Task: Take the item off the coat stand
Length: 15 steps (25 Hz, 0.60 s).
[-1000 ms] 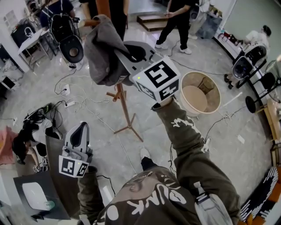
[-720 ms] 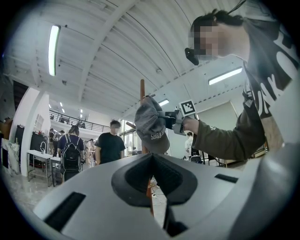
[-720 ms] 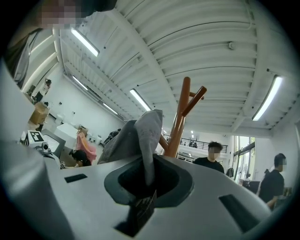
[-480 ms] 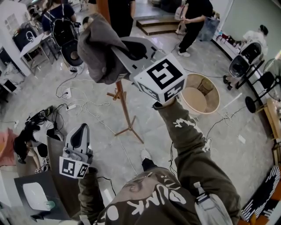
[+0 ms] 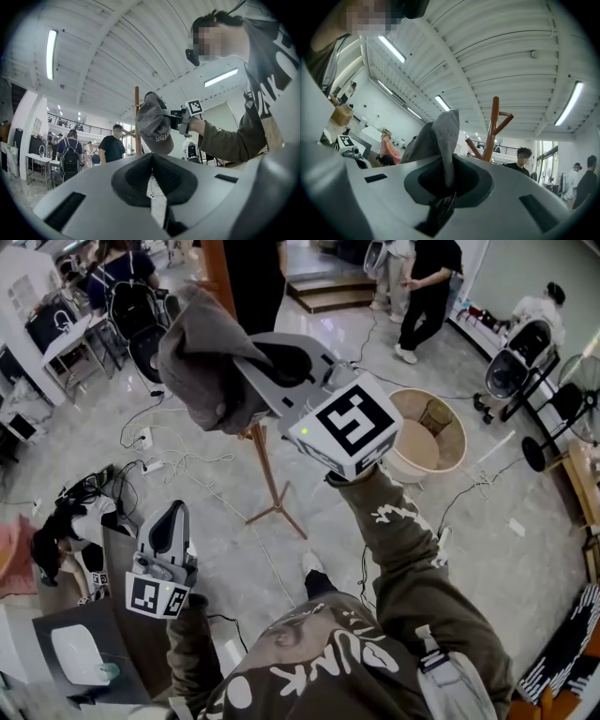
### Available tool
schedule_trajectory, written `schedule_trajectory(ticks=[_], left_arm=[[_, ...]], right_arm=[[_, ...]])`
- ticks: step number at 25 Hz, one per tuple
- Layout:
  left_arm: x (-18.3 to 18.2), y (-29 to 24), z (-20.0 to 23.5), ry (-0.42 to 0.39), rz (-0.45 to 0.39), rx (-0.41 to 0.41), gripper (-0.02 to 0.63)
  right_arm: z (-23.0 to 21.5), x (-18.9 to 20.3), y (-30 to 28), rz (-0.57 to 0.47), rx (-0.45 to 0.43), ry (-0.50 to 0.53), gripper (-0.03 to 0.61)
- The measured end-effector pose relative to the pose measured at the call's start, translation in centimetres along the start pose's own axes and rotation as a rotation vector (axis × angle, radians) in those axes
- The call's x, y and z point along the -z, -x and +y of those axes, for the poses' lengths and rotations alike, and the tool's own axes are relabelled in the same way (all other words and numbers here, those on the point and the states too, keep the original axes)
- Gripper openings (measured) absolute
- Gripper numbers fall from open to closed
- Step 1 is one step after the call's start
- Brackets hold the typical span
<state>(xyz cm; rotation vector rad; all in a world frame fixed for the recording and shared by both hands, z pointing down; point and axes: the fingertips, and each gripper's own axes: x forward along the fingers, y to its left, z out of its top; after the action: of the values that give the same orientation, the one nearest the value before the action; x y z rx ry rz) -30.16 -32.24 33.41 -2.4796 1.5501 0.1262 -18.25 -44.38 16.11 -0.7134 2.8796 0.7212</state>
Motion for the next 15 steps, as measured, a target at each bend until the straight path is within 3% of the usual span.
schedule_trajectory(ticks=[15], left_arm=[[-1.3, 6.5, -4.8, 0.015, -0.025, 0.097, 0.005]], right_arm=[[10.8, 5.2, 8.8, 0.113, 0.059, -0.098, 0.032]])
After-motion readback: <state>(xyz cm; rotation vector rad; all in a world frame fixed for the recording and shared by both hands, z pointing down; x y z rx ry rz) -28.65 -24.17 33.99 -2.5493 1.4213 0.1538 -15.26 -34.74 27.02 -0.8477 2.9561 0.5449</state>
